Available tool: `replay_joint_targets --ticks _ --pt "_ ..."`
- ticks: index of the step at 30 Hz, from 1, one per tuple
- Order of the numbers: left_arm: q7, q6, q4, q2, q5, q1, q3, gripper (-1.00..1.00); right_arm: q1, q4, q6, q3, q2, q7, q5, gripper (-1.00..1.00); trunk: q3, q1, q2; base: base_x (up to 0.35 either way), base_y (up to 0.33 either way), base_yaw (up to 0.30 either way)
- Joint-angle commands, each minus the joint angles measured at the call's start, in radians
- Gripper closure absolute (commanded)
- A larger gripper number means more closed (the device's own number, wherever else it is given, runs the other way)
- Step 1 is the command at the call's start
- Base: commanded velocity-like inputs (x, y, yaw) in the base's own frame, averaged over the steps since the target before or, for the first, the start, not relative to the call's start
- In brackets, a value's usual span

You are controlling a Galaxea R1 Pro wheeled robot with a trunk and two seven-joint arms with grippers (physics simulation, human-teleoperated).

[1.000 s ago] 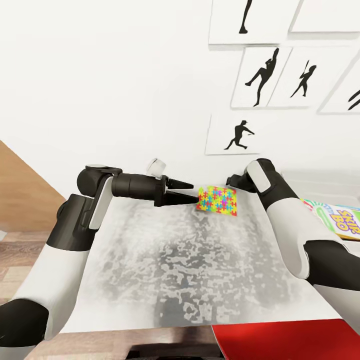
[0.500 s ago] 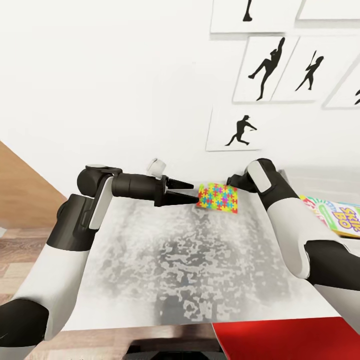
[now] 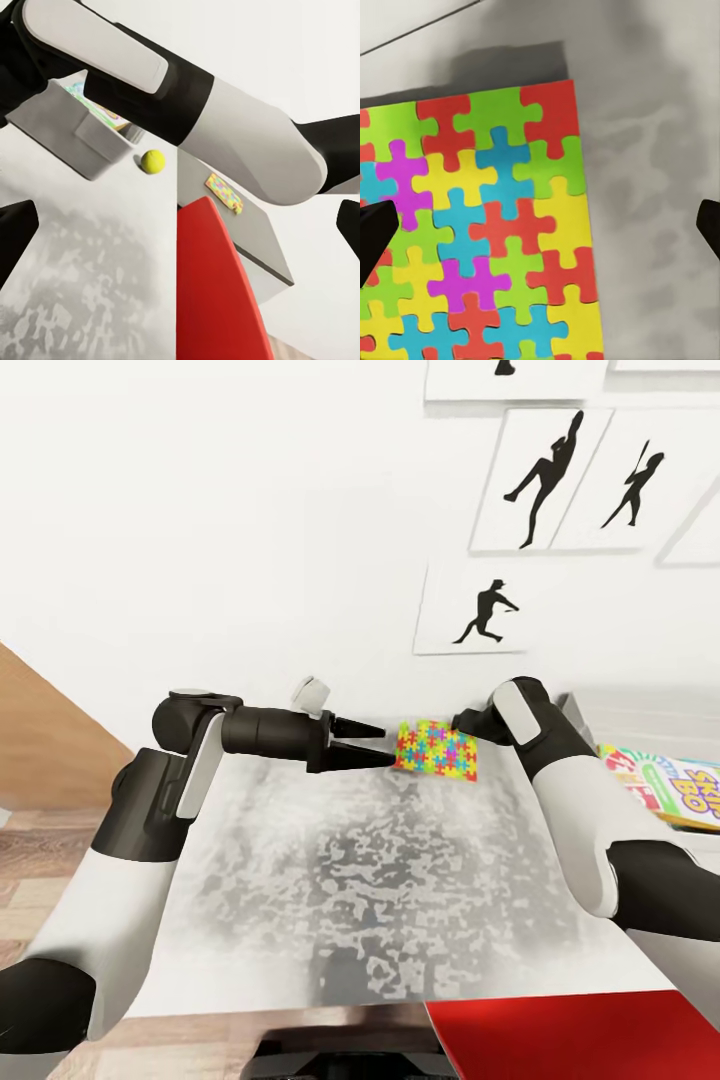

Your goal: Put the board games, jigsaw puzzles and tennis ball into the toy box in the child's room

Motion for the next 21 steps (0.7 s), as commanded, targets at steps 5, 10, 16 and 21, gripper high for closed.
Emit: replay_joint_targets --ticks 5,10,16,21 --pt "-0.001 0.007 0.000 0.001 0.003 -0.001 -0.001 -1.00 -0.001 -0.001 0.002 0.003 -0.002 -0.009 -0.009 -1.00 -0.010 0.000 -0.002 0.000 0.000 0.000" --pt "-0.001 0.007 0.000 0.001 0.003 -0.001 -0.001 -1.00 -0.001 -0.001 0.002 0.003 -0.004 -0.009 -0.009 -1.00 -0.018 0.000 -0.002 0.000 0.000 0.000" --pt "-0.001 0.007 0.000 0.000 0.003 -0.001 -0.001 -1.00 -0.001 -0.001 0.001 0.003 -0.005 -0.003 -0.009 -1.00 -0.028 0.000 -0.002 0.000 0.000 0.000" --pt "-0.001 0.007 0.000 0.000 0.003 -0.001 -0.001 -1.00 -0.001 -0.002 0.000 0.003 -0.007 0.017 -0.009 -1.00 -0.036 0.000 -0.002 0.000 0.000 0.000"
